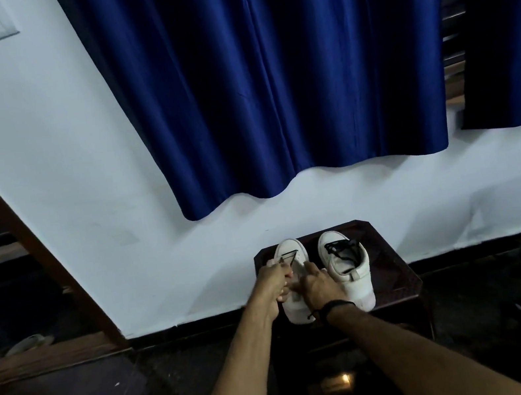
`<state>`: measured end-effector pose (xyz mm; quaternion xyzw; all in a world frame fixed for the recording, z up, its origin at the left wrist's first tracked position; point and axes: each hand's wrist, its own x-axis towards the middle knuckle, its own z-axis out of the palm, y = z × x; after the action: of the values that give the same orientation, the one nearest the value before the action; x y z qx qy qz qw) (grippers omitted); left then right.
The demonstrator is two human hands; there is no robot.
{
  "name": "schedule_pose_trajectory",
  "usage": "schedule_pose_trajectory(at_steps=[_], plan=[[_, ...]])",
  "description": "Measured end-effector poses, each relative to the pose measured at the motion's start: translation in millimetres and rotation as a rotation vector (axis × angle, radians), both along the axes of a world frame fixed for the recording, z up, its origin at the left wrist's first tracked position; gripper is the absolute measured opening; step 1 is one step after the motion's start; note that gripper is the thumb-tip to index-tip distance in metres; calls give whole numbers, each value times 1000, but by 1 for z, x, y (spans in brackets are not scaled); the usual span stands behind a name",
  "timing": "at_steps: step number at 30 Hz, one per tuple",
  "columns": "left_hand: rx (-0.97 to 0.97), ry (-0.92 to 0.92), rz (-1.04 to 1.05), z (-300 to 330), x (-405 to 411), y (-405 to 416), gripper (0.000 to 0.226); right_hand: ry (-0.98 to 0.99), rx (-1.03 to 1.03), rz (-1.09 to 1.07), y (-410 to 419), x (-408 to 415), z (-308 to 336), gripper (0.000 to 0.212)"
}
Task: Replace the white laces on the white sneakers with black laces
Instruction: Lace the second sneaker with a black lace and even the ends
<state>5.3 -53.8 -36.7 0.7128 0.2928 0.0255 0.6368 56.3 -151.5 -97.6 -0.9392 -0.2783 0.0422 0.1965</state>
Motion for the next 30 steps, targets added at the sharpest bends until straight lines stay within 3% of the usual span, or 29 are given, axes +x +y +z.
schedule_pose_trajectory(at_steps=[7, 13, 16, 18, 20, 23, 27, 30], plan=[[-32, 9, -14, -3, -6, -8, 22, 97, 103, -143, 9, 1, -1, 39], [-99, 5, 96, -13, -19, -18, 26, 58, -3, -167, 7, 1, 8, 39], [43, -22, 248, -14, -22, -17, 18, 42, 158, -171, 8, 0, 8, 48], [263, -1, 321, -16, -23, -14, 23, 287, 399, -259, 13, 5, 10, 39], [326, 23, 327, -17, -27, -16, 29, 535, 637, -302, 15, 8, 19, 22], [329, 41, 324, -20, -35, -20, 30, 575, 765, -279, 11, 0, 34, 30], [213, -67, 354, -9, -49, -21, 29, 344, 615, -370, 2, -11, 32, 40], [43, -161, 345, 12, -57, -19, 38, 126, 190, -275, -12, -33, 26, 46]])
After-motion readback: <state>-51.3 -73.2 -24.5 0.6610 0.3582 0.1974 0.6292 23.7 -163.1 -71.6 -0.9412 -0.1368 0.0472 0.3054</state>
